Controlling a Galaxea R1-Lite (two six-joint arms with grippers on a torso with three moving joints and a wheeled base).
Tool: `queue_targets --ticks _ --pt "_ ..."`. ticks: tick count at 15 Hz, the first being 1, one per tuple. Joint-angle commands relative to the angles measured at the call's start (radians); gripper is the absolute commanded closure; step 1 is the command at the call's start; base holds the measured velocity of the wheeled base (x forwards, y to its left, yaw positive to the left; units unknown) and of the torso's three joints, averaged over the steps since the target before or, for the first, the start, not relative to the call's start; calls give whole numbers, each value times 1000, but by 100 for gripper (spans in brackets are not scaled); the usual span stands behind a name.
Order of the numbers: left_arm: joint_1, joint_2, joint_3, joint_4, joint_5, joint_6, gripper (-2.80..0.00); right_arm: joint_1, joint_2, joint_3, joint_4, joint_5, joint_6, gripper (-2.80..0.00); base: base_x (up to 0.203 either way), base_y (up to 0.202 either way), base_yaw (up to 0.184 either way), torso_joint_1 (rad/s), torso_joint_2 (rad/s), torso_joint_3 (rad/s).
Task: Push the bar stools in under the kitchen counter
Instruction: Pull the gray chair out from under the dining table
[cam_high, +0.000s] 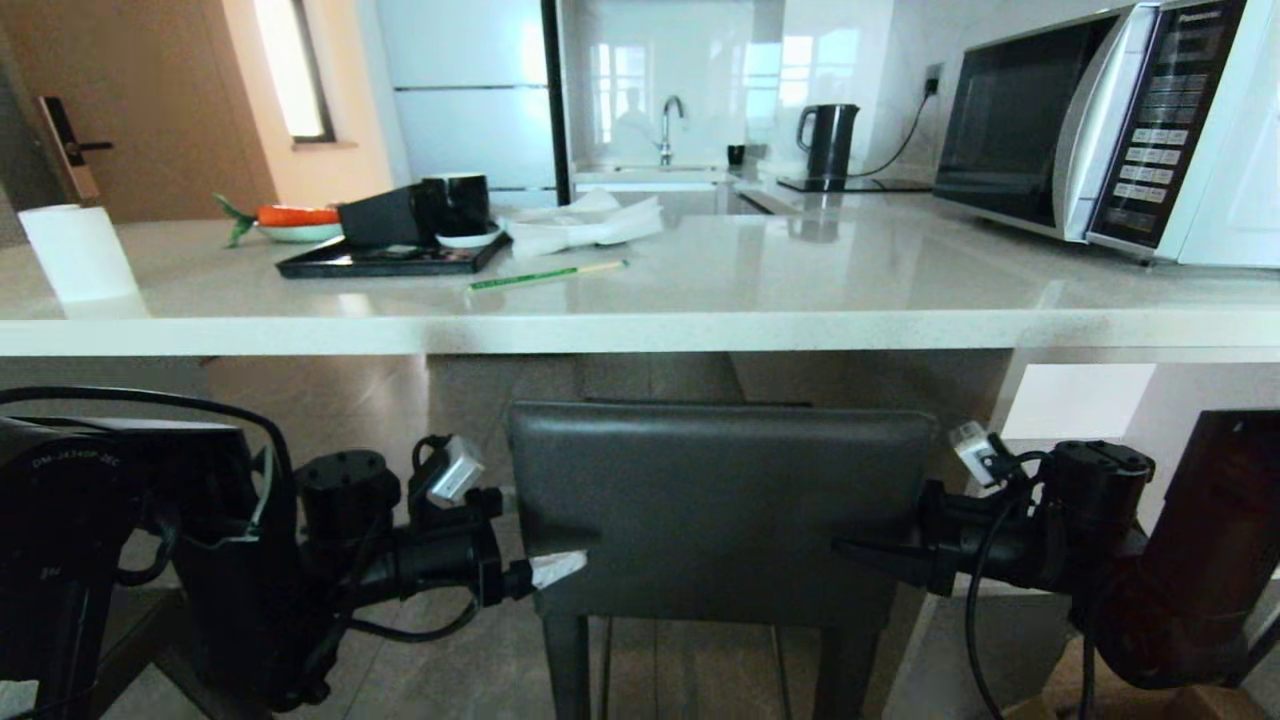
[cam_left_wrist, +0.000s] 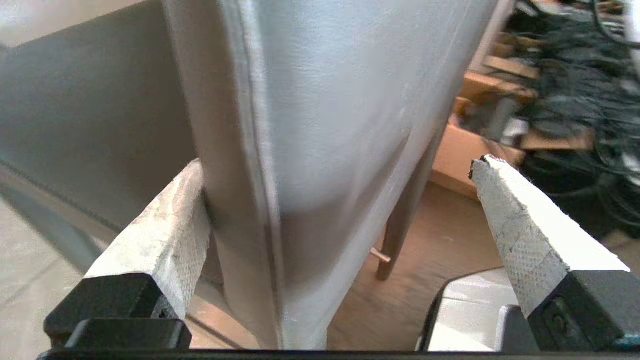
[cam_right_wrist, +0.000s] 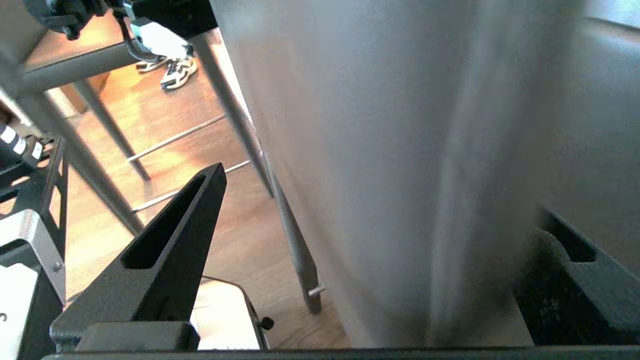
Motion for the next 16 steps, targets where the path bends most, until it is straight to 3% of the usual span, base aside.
queue_targets --ticks 1,10,16 --pt "4 -2 -1 -9 -4 6 -280 1 -9 0 -14 2 -2 -280 -192 0 -4 4 2 2" --pt "-2 -16 11 -9 -4 11 -280 0 -8 2 -14 0 0 -280 -193 0 -1 2 2 3" --pt "-7 -18 39 -9 -4 46 -280 0 -12 22 -14 2 -2 -280 -193 0 -2 3 2 1"
